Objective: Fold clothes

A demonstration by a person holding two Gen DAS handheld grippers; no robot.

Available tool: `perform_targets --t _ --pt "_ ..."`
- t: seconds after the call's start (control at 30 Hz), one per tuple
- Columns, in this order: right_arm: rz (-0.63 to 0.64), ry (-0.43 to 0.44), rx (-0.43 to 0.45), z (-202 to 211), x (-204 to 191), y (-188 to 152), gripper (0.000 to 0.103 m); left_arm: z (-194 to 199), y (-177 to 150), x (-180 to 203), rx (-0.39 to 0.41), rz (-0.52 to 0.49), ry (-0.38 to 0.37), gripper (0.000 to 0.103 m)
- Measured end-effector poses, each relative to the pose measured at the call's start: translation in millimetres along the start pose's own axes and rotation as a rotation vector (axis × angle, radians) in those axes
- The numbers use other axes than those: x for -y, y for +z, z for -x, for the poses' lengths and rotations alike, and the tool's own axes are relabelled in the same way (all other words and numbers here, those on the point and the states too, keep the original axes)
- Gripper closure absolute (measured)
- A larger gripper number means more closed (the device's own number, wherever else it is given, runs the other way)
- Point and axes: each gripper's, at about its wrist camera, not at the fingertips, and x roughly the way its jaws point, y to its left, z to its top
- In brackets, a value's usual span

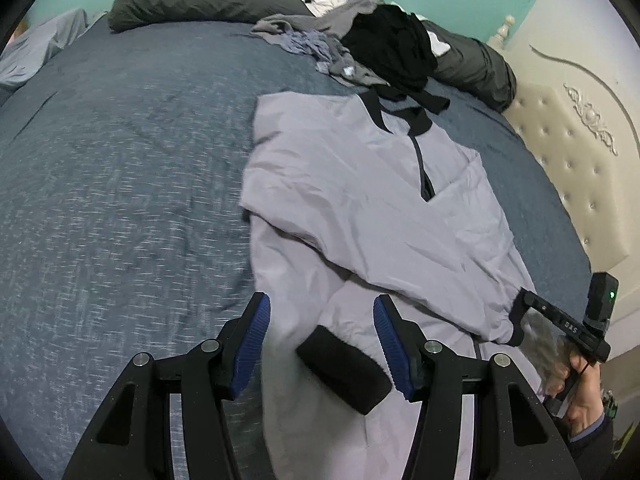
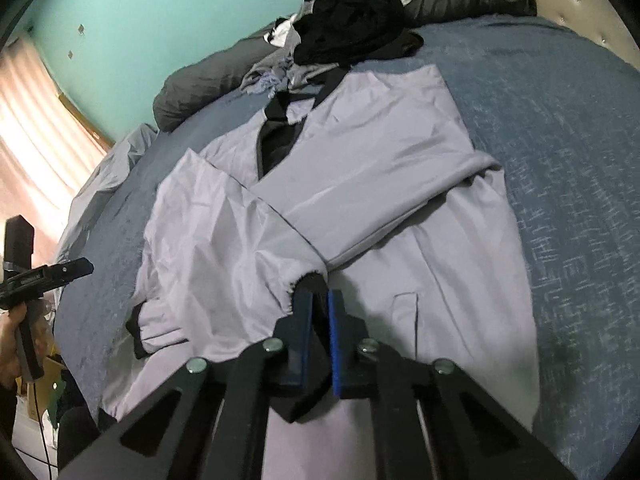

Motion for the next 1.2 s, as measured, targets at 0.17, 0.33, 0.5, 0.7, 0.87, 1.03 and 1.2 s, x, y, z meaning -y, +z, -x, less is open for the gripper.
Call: perform_targets --t 0.17,0.33,0.5,0.7,0.87,1.03,1.2 --pt "0.005 -0.026 0.052 38 1 -2 0.097 6 -1 -16 0.014 0.025 -0.004 0.045" --pt "-0.028 -0.051 0.086 68 14 -4 0.097 -1 -5 -28 0.003 0.040 0.015 0.045" --pt "-0.079 -0.091 0.022 51 32 -13 0.097 -14 -9 -31 -0.012 0.040 0.028 0.045" --pt "-0.144 -0.151 0.022 46 53 -16 0.097 -36 -5 -36 -0.033 0.020 0.062 0.045" --pt "-0.115 -0.207 0.037 46 47 -2 0.091 -57 13 -38 -0.040 0.005 0.090 0.045" --pt "-0.157 -0.222 0.127 58 43 18 0.064 -82 35 -33 -0.054 -0.035 0.122 0.045" --pt "-0.202 -0.151 0.181 48 40 37 0.063 -111 47 -28 -0.075 -0.092 0.172 0.045"
